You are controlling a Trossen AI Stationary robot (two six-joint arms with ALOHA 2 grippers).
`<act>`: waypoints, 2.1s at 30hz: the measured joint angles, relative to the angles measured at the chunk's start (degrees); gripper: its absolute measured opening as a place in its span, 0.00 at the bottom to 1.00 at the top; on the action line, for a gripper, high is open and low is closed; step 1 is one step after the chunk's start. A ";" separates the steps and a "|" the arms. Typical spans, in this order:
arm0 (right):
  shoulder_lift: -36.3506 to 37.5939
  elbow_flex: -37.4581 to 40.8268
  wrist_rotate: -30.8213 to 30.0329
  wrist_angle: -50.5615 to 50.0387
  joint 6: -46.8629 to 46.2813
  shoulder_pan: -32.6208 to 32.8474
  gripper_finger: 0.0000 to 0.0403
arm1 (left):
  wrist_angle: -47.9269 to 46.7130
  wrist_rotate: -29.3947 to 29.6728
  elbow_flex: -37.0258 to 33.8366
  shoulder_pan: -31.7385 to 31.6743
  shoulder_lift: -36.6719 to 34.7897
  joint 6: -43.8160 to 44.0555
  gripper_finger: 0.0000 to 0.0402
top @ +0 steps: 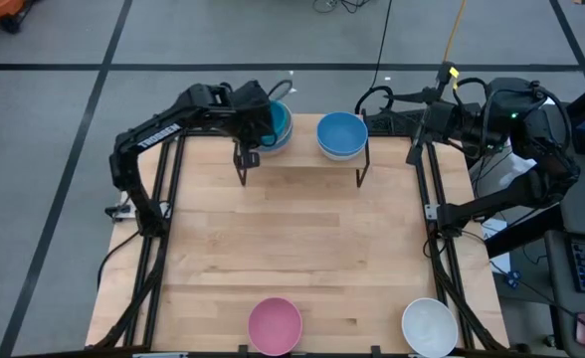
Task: Place and stack bowls onto a shelf
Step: Stack the blue bowl on top of the gray bowl on the shelf
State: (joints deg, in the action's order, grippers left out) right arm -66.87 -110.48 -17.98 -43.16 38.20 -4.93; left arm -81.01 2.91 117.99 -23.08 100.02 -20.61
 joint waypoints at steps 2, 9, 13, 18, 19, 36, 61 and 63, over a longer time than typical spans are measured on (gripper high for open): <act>-0.02 0.00 0.02 -0.02 0.00 0.02 0.22 | -0.67 0.01 0.00 -0.18 0.58 -0.10 0.06; -0.01 0.00 0.02 -0.02 0.00 0.01 0.22 | 0.90 1.39 0.00 -0.21 1.01 -0.02 0.22; -0.01 0.00 0.04 -0.02 0.00 0.02 0.22 | 1.81 2.87 0.00 -0.19 1.01 2.35 0.30; -0.02 0.00 0.04 -0.57 -0.02 0.02 0.22 | 1.79 3.49 0.00 -0.19 1.01 2.72 0.35; 0.00 0.00 0.04 -0.65 -0.02 0.02 0.22 | 1.76 3.58 0.00 -0.19 1.01 2.75 0.35; 0.00 0.00 0.07 -1.55 -0.04 0.02 0.22 | 2.04 5.47 -0.57 -0.03 0.40 1.17 0.37; -0.02 0.00 0.07 -1.53 -0.04 0.02 0.22 | 2.05 6.32 -0.59 1.31 -2.26 1.29 0.37; -0.01 0.00 0.07 -1.55 -0.04 0.02 0.22 | 2.20 6.29 -0.59 1.32 -1.74 1.45 0.37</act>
State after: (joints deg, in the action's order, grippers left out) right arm -66.89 -110.48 -17.91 -44.71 38.16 -4.91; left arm -78.81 9.20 117.40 -21.76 98.28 -19.16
